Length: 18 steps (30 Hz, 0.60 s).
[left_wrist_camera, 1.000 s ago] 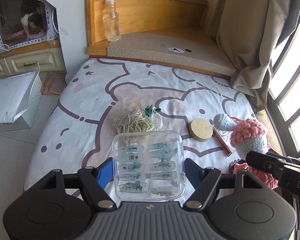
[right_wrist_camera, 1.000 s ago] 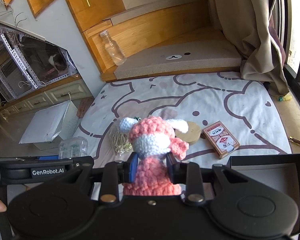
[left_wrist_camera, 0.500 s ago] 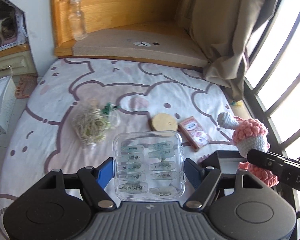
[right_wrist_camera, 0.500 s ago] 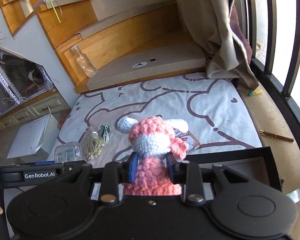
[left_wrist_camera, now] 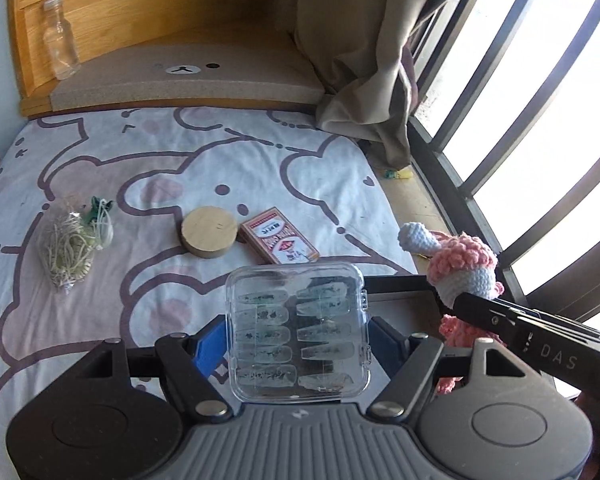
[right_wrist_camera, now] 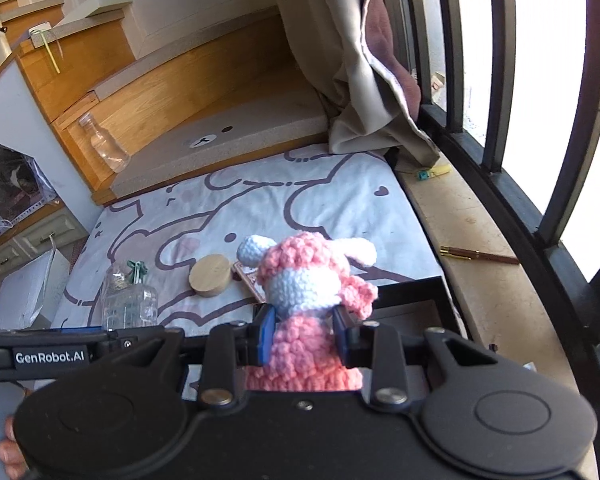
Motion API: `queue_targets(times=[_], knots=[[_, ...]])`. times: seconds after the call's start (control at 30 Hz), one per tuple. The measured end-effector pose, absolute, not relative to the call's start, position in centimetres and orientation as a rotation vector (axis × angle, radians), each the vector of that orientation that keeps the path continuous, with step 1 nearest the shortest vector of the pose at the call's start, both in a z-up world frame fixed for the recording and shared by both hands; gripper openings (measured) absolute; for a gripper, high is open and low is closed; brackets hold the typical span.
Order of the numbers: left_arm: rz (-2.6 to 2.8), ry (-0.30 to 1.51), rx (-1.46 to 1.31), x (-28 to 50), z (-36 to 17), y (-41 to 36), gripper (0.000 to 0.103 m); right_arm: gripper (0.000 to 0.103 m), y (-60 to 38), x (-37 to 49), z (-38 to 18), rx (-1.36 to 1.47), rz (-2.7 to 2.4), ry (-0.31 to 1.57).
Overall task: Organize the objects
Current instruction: 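Carry the plastic box and bunny toward the open black box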
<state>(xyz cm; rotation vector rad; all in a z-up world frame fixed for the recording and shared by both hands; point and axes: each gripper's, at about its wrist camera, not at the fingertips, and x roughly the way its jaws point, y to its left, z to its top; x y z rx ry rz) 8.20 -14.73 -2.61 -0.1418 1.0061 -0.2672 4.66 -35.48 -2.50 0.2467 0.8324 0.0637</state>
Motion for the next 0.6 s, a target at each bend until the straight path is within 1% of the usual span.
queue_targets(times=[0.13, 0.3, 0.6], knots=[[-0.293, 1.025, -0.12, 8.0, -3.4, -16.8, 0.075, 0.032, -37.2, 4.6, -3.0, 0.258, 0.04, 0.839], [-0.334, 1.1, -0.142, 8.2, -5.3, -18.9, 0.075, 0.032, -38.5, 4.6, -4.0, 0.25, 0.025, 0.869], [-0.372, 1.153, -0.156, 8.1, -7.1, -21.9, 0.075, 0.032, -40.4, 4.4, -5.2, 0.265, 0.025, 0.899]])
